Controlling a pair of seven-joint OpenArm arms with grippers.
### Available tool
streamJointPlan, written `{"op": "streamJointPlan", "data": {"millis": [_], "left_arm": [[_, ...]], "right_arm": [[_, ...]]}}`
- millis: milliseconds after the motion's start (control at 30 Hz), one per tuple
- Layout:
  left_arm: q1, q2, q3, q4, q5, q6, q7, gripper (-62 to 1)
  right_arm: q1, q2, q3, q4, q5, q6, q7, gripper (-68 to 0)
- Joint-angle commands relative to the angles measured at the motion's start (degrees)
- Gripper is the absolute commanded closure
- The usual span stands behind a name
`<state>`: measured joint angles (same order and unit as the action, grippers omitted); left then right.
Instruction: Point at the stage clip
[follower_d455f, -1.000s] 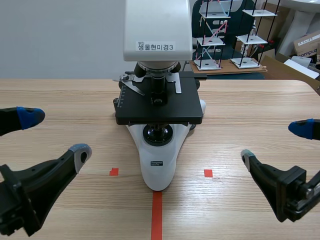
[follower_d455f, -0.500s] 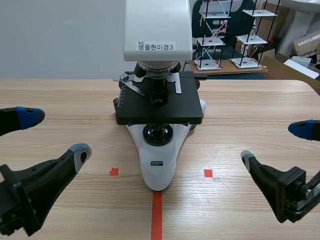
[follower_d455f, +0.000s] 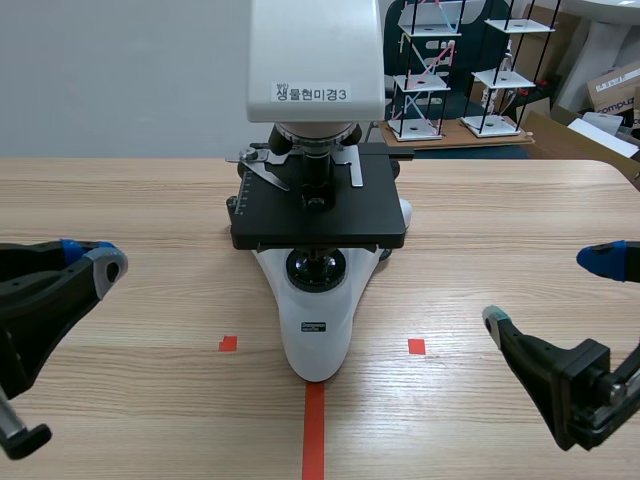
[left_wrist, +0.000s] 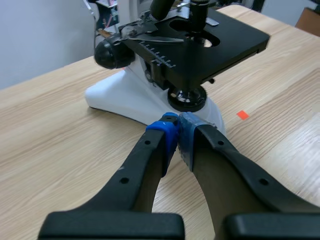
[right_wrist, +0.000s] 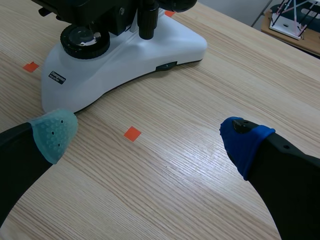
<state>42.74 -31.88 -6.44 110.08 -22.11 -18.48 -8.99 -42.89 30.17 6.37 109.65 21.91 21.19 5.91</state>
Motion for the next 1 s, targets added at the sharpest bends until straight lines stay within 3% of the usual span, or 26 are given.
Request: {"op": "streamJointPlan", "data": {"millis": [0, 167, 300, 500, 633, 733, 967], "left_arm": [[-1.81, -2.1, -0.44, 0.15, -0.37, 0.26, -0.85, -1.4], [-7.17, -5.51, -0.44, -2.27, -0.48, 1.25, 0.81, -1.4], [-12.9, -8.11, -0.42, -4.81, -1.6, -0.83, 3.32, -1.4], [-22.77, -14.25, 0.7, -7.69, -11.21, -3.19, 8.22, -1.4], [-29.83, -16.39, 4.2, -9.88, -15.85, -4.5, 13.27, -1.4], [-34.88, -16.59, 7.82, -11.93, -17.55, -5.49, 15.72, -1.4], [-45.31, -16.52, 17.7, -15.32, -18.14, -5.53, 19.21, -1.4]], "right_arm": [[-0.13, 0.44, 0.68, 0.55, 0.35, -0.24, 0.61, -63.4], [-0.11, 0.44, 0.68, 0.55, 0.37, -0.22, 0.61, -63.4], [-0.11, 0.44, 0.68, 0.55, 0.37, -0.22, 0.61, -63.4], [-0.11, 0.44, 0.68, 0.55, 0.37, -0.22, 0.61, -63.4], [-0.11, 0.44, 0.68, 0.55, 0.37, -0.22, 0.61, -63.4], [-0.11, 0.44, 0.68, 0.55, 0.39, -0.22, 0.61, -63.4], [-0.11, 0.44, 0.68, 0.55, 0.39, -0.22, 0.61, -63.4]]}}
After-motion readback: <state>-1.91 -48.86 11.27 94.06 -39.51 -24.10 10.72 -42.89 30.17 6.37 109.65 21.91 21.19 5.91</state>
